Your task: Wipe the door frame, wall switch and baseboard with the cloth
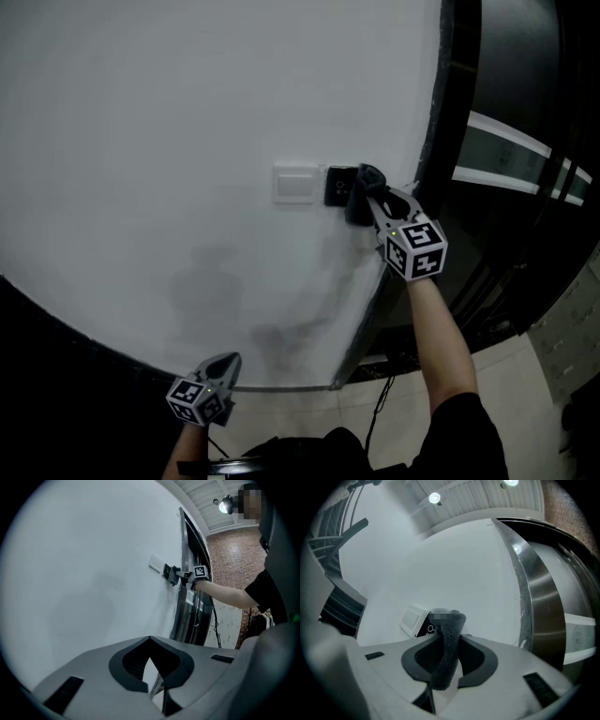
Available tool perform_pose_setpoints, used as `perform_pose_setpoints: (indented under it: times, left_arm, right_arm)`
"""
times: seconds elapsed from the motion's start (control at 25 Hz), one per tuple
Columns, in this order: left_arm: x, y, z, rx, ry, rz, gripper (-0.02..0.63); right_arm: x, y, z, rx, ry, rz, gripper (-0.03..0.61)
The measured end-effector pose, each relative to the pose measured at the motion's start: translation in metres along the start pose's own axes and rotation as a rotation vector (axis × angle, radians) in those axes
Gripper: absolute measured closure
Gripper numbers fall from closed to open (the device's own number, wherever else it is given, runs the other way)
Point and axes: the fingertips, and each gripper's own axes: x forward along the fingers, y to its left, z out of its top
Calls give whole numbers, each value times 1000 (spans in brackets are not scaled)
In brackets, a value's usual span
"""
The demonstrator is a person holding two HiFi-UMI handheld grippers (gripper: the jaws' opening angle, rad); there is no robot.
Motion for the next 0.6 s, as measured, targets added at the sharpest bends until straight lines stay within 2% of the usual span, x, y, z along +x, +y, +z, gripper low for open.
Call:
perform_pose_setpoints:
  times: [0.16,0.24,0.4,0.6]
  left_arm:
    - [0,-1,4,-4,-14,-6,612]
    - [-2,0,1,3,-2,3,612]
    - [-5,5,0,2,5,21,612]
    - [-15,11,2,-5,-15,42,612]
  right_arm:
    - [-9,-7,2,-3,-3,-58,494]
    - [-15,0,10,-10,-27,-55,494]
    - [-12,47,37,-9,-102,51,494]
    - [6,138,71,-74,-166,245,494]
